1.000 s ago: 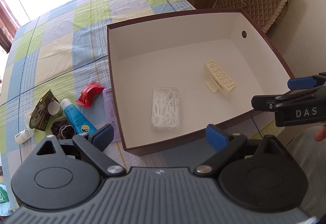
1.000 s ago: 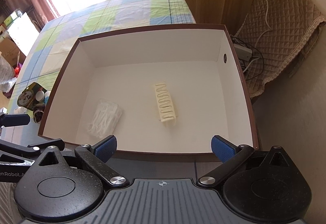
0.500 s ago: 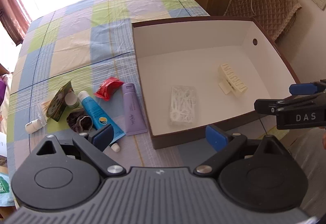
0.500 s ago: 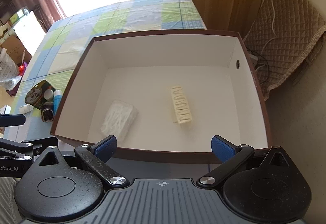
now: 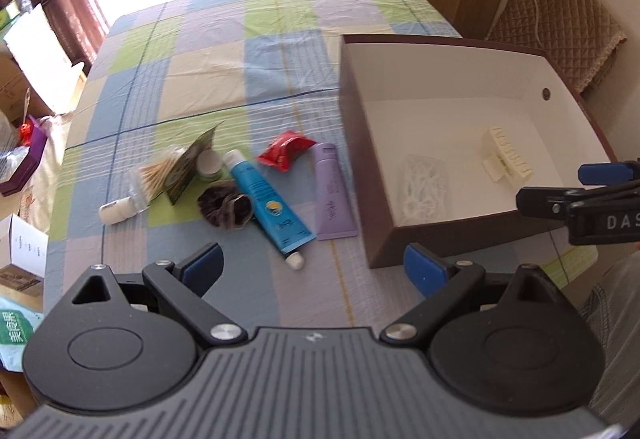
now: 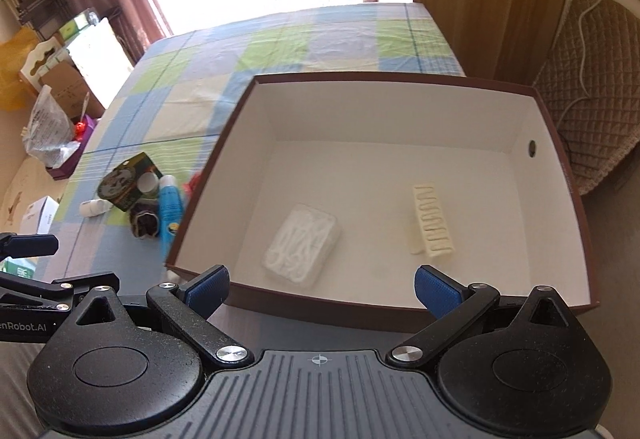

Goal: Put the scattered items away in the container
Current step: 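Withdraw both grippers from the brown box back over the bed, then lower the left gripper onto the blue toothpaste tube and grasp it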

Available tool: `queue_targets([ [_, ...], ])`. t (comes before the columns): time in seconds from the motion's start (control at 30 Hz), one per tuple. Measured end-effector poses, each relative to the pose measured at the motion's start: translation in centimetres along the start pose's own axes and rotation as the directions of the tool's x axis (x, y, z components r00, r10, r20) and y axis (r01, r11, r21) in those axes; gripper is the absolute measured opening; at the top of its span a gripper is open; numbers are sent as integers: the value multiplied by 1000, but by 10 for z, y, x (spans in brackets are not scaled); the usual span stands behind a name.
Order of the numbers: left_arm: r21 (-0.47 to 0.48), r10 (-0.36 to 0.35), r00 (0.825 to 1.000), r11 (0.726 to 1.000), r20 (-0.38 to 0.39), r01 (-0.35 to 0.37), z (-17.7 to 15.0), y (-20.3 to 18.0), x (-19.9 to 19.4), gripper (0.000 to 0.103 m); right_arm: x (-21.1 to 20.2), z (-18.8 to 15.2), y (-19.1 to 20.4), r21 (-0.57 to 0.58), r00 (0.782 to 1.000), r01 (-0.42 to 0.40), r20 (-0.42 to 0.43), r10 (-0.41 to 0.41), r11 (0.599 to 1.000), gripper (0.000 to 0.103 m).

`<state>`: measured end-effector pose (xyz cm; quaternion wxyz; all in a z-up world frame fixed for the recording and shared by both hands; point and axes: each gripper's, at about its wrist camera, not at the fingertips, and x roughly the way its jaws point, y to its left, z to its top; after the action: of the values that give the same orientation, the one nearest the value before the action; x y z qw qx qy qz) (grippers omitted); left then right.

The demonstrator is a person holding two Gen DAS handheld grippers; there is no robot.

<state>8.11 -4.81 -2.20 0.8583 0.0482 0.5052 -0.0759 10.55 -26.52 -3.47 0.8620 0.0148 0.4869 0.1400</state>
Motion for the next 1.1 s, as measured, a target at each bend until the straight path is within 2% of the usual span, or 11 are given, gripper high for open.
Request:
queue_targets([
  [0.3,-63,36,999,997,-15,-37,-16,34,-1,95,10,-2,22,-44,999,-34,0,34,998,103],
  [0.63,-76,59,998,995,-2,-59,-16,43,-1,95,12,-1,27,-56,999,-44,22,46,997,103],
  [0.9,-115,60,998,991,-14,-61,-24,59,15,95,22,2,25,-63,999,-49,16,50,997,103],
  [1.0,-134,54,998,989,-20,-56,-26,64,25,91,28,5,21,-57,999,-50,13,51,997,103],
  [1.1,-161,28,999,986,-26,-32,-25,70,39,83,34,10,17,-52,999,-50,10,50,997,103],
])
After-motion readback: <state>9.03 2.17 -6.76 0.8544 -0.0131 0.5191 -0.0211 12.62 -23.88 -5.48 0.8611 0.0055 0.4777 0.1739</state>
